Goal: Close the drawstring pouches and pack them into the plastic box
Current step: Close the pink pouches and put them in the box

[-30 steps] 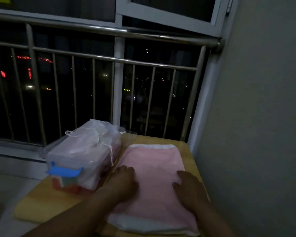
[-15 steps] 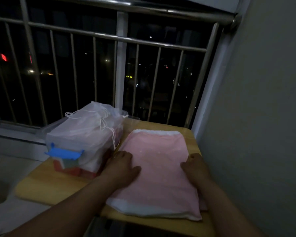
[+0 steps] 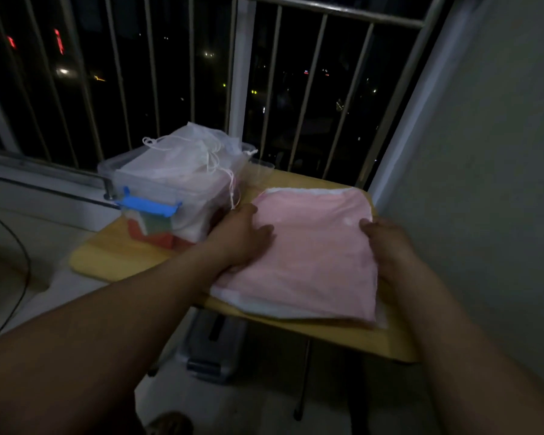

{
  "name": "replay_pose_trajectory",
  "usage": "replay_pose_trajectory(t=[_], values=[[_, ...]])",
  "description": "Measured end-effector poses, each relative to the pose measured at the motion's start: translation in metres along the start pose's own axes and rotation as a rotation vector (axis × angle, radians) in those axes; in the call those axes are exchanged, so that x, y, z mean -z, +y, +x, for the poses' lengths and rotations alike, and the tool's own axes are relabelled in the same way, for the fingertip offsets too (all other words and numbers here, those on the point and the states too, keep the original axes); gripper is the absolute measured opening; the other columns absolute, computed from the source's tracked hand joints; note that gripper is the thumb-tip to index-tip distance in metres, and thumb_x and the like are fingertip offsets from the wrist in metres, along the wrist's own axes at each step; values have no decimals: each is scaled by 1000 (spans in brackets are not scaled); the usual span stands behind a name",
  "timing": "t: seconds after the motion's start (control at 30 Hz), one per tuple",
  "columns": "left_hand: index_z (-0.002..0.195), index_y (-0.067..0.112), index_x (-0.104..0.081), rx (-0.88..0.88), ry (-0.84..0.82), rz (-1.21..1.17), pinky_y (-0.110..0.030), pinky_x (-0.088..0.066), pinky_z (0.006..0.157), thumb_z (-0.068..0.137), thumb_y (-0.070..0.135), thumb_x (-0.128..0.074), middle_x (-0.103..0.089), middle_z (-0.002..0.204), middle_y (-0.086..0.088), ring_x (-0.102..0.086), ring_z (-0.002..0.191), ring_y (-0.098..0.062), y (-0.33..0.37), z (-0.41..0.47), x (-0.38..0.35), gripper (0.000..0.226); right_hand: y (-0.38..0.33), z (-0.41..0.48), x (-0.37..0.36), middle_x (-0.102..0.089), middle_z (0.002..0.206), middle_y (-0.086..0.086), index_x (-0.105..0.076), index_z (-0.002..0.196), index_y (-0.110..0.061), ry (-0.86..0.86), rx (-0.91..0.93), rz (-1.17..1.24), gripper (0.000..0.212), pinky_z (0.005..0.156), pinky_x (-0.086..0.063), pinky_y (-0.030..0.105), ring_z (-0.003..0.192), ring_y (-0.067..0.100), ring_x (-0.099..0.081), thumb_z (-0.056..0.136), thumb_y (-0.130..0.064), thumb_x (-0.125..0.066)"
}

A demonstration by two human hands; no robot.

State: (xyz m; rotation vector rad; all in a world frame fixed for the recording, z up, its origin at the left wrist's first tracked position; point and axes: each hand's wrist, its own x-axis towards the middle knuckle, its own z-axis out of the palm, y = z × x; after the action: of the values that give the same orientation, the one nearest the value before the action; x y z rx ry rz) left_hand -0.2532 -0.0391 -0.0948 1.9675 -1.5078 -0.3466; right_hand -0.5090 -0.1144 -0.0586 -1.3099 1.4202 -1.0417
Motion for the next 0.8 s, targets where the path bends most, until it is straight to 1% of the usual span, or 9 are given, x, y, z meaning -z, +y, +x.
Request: replay_pose_trajectory(t=[0.1,0.17,0.23,0.33,0.43,0.5,0.57,0.67,0.8], values=[[140,10,-50,49,14,-109,-29,-39,87,97,52,-59,-63,134,-16,-60,119,-34,1,1,5,61,-11,-20,14,-72,94,13,-69,98,-9,-162,-192,265,17,69,-57,40,77,24,-68,104,-18,-56],[142,7,-50,95,-12,-151,-32,-40,93,98,53,-58,-60,138,-16,-57,123,-34,2,-1,9,64,-9,-34,32,-66,85,10,-65,89,-10,-206,-208,194,23,65,-52,35,68,19,-64,105,-17,-51],[139,7,-52,131,-55,-154,-32,-43,91,95,53,-62,-62,135,-14,-59,115,-32,3,-5,13,64,1,-42,46,-68,94,14,-66,99,-7,-300,-253,157,19,74,-51,40,82,26,-65,104,-21,-54],[121,8,-59,161,-109,-127,-28,-40,79,93,41,-69,-64,117,-9,-55,94,-23,3,-10,17,45,15,-45,48,-75,113,17,-69,119,-12,-313,-305,162,29,90,-52,46,108,35,-68,103,-34,-58],[95,10,-62,190,-117,-320,-22,-42,60,94,24,-73,-61,92,-2,-56,76,-14,5,-12,22,18,22,-44,37,-69,129,21,-60,137,-8,-259,-298,203,35,100,-49,50,121,38,-63,104,-20,-56],[101,7,-65,261,-116,-538,-21,-44,53,93,21,-74,-63,90,-5,-58,72,-13,9,-16,25,18,24,-38,33,-67,131,22,-56,142,-6,-222,-292,209,40,93,-52,48,118,39,-64,103,-11,-56],[106,3,-67,343,-136,-648,-24,-49,57,93,18,-74,-66,92,-11,-63,74,-19,12,-20,23,21,23,-35,30,-67,131,22,-54,144,-7,-220,-266,232,42,78,-57,44,104,36,-68,102,-6,-54],[91,3,-65,378,-162,-651,-28,-49,61,91,4,-64,-62,88,-17,-59,73,-24,16,-25,23,2,22,-31,26,-71,119,17,-53,144,-7,-214,-204,251,42,64,-61,39,91,30,-70,103,-5,-54],[96,5,-69,431,-333,-952,-38,-56,77,92,9,-51,-69,89,-23,-68,78,-30,23,-34,47,19,8,-33,37,-77,92,16,-60,133,0,-283,-236,378,35,86,-54,48,89,31,-69,102,-12,-50]])
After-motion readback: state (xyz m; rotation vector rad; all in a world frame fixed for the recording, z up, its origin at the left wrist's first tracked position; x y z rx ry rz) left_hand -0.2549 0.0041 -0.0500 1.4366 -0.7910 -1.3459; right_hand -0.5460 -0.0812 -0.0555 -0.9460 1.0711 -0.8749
